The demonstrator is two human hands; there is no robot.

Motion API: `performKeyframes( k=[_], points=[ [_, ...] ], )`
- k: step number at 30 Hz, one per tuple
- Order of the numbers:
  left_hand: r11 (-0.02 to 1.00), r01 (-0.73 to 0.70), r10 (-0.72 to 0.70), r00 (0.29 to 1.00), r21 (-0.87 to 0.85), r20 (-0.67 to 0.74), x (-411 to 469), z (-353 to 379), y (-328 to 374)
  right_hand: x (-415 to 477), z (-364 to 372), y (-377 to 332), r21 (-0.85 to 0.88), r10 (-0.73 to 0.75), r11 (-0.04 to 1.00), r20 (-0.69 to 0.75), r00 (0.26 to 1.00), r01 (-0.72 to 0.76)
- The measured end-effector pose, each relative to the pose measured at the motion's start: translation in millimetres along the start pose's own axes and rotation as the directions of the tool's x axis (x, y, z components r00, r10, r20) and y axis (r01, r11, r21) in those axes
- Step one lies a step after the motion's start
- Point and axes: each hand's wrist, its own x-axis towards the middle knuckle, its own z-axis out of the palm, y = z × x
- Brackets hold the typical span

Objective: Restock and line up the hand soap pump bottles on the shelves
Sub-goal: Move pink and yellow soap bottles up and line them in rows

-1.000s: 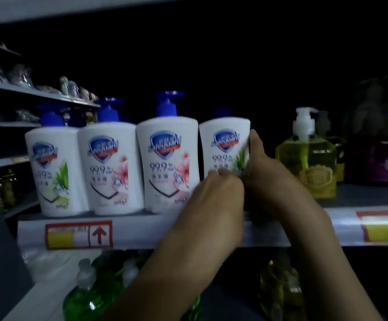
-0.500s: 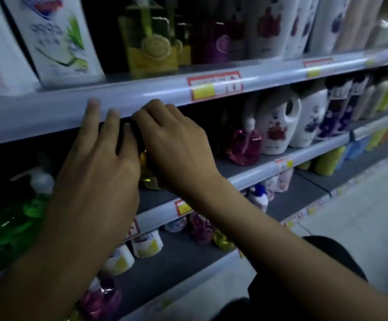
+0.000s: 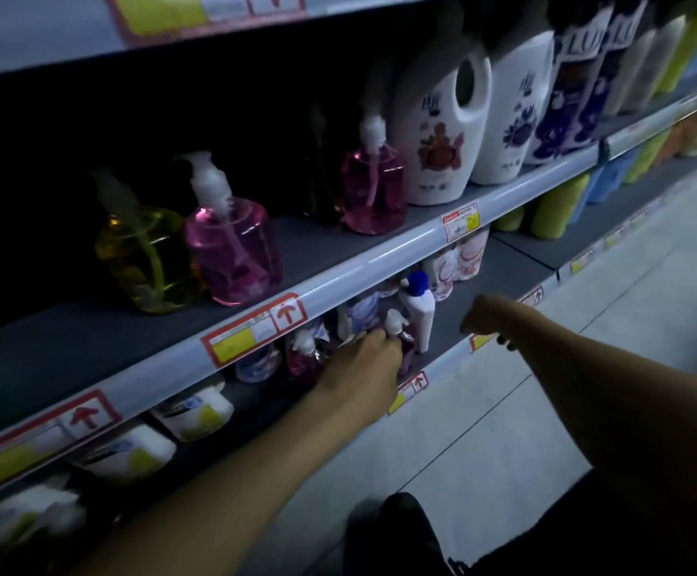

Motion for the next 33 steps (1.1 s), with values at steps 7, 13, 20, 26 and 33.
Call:
performKeyframes(
  k=[7, 13, 20, 26, 33],
  points=[
    [0.976, -0.024, -0.016, 0.983, 0.216, 0.181, 89.6, 61.6, 3.5, 80.9, 38.9, -27.2, 0.387, -0.125, 0.889, -0.309, 0.943, 0.244],
    [0.961, -0.133, 0.094, 0.982, 0.244, 0.163, 113.1, 86.5, -1.3, 105.2, 39.0, -25.4, 0.290, -0.132, 0.920, -0.407, 0.904, 0.265],
    [0.996, 0.053, -0.045, 0.993, -0.072, 0.112, 114.6, 90.9, -6.6, 79.4, 27.0, -7.0, 0.145, -0.205, 0.945, -0.432, 0.878, 0.292],
    [0.911, 0.046, -0.053, 0.999, -0.411, -0.006, 94.6, 79.2, 17.1, 25.8, -5.6, 0.9, 0.008, -0.204, 0.976, -0.322, 0.925, 0.218],
    [0.326, -0.066, -0.209, 0.968, -0.943, -0.140, 19.1, 30.7, 42.2, -81.4, -28.9, -24.8, 0.114, -0.366, 0.888, -0.408, 0.836, 0.445]
  ],
)
